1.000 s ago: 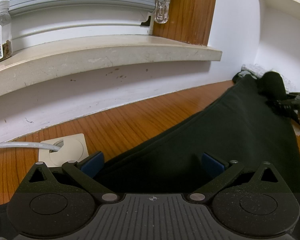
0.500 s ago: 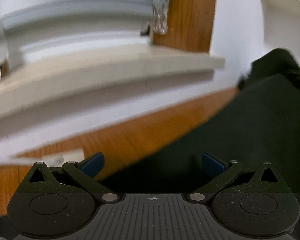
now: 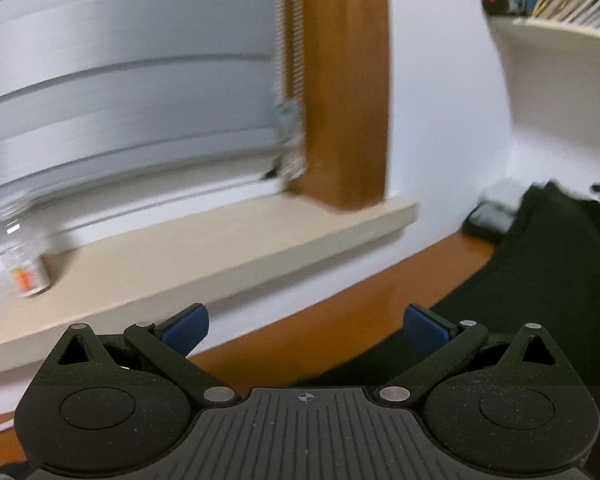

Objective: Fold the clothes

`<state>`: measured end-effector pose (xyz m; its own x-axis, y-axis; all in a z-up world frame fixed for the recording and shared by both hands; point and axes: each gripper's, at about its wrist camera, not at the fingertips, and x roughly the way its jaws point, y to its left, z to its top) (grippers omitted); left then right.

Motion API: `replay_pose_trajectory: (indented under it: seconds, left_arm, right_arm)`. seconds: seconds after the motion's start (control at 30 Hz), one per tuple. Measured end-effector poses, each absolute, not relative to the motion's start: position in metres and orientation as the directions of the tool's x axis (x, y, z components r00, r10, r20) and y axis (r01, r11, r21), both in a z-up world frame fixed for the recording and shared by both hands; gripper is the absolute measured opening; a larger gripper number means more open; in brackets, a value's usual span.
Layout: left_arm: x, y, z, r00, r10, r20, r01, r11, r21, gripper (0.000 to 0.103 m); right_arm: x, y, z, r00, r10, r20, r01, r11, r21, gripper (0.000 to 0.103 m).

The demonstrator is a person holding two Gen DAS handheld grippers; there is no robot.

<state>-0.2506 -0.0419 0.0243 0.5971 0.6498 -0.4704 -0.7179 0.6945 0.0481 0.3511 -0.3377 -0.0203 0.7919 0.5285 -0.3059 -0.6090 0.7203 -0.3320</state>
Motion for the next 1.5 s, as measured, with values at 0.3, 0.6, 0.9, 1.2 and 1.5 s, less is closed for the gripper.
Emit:
replay_pose_trajectory:
  seconds: [0.3,0.6,0.9,1.2,1.5]
  left_arm:
    - [-0.398,-0.039,0.008,0.383,0.766,-0.517,-0.869,0.488,0.079,0.103]
    - [-0.505,-0.050,-0.012,0.302,0.759,-0.577,-0.929,0.369,-0.001,0.103]
    - [-0.516,-0.063,-0.008,0.340,0.775,-0.533,-0.928,0.370,-0.053,0.103]
    - [-0.496,-0.021,-0.002,0.367,0.761,-0.535,-0.918,0.390,-0.074,0.098]
    - [-0.549,-0.036,-0.023,0.344,0.767,-0.541,-0.937,0.322,-0.140,0.099]
  right_arm:
    - [0.247,-0.300,-0.059,0.450,0.814,-0.366,-0.893,0.417,-0.171,0.081]
    - [0.178,-0.262,-0.096,0.197,0.858,-0.474,-0.978,0.206,-0.034,0.082]
    - [0.167,-0.241,-0.119,0.177,0.819,-0.546,-0.983,0.170,-0.064,0.085]
    - [0.158,-0.242,-0.123,0.222,0.820,-0.527,-0.975,0.181,-0.128,0.086]
    - [0.100,-0.218,-0.089,0.079,0.855,-0.513,-0.990,0.005,-0.144,0.085]
